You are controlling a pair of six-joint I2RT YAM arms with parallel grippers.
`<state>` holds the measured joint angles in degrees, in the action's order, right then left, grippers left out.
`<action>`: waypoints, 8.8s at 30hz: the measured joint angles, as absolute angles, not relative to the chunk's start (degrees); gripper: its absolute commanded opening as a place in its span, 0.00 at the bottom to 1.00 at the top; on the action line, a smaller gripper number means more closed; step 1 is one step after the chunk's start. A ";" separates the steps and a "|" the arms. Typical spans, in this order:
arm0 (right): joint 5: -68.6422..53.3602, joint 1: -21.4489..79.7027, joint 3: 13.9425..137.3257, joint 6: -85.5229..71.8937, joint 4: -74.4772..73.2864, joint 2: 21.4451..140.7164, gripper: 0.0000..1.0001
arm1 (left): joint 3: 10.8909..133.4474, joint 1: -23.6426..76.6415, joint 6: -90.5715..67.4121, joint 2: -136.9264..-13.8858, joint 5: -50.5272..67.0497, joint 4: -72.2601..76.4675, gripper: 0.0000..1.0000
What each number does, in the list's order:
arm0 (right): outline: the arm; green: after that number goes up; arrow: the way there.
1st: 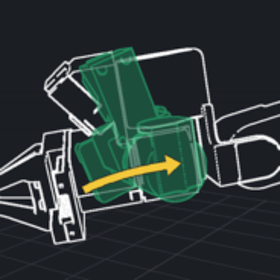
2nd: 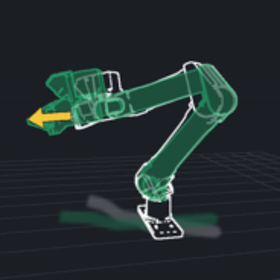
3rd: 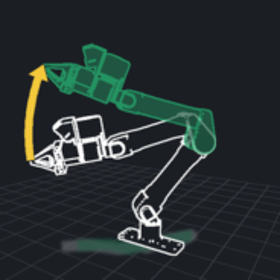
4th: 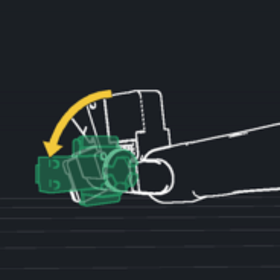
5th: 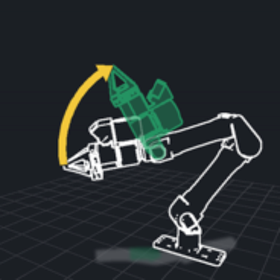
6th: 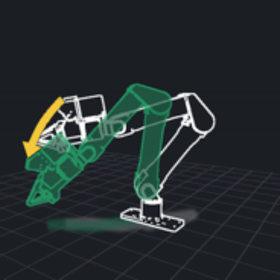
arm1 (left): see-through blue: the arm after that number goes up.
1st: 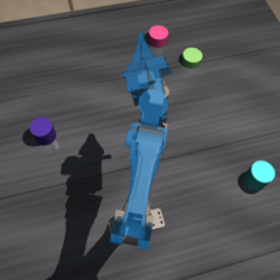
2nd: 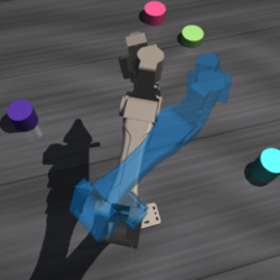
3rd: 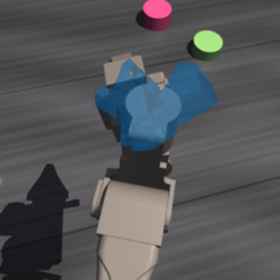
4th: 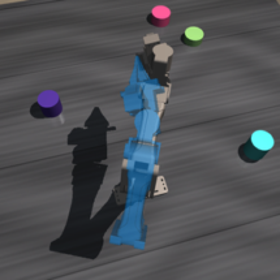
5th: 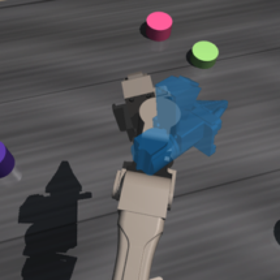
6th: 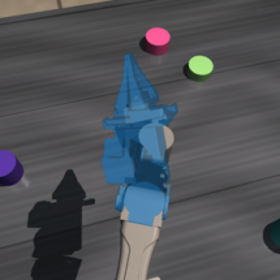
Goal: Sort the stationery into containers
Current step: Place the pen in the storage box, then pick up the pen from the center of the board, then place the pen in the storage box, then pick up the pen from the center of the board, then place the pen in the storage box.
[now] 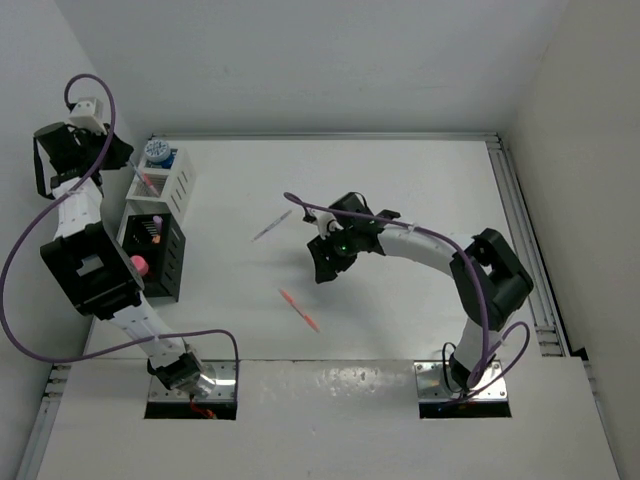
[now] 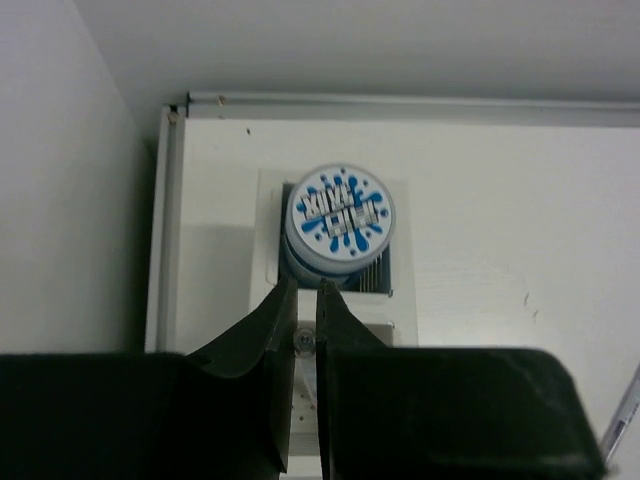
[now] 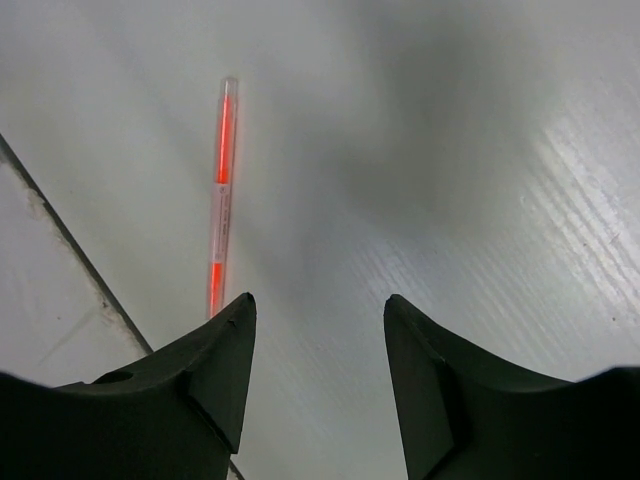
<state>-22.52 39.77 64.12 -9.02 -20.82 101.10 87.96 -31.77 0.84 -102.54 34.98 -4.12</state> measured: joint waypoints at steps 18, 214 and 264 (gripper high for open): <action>-13.21 55.24 62.06 -10.37 -19.14 104.84 0.49 | 78.67 -31.59 0.89 -92.68 37.15 -3.38 0.71; -38.41 15.27 45.23 -13.10 -17.28 77.19 0.62 | 109.95 13.98 19.05 -119.90 24.23 -46.28 0.00; -39.03 16.27 47.05 -9.63 -19.84 85.71 0.62 | 67.92 -33.74 -16.69 -98.72 39.00 31.14 0.00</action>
<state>-39.03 16.27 47.05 -9.63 -19.84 85.71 67.92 -33.74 -16.69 -98.72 39.00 31.14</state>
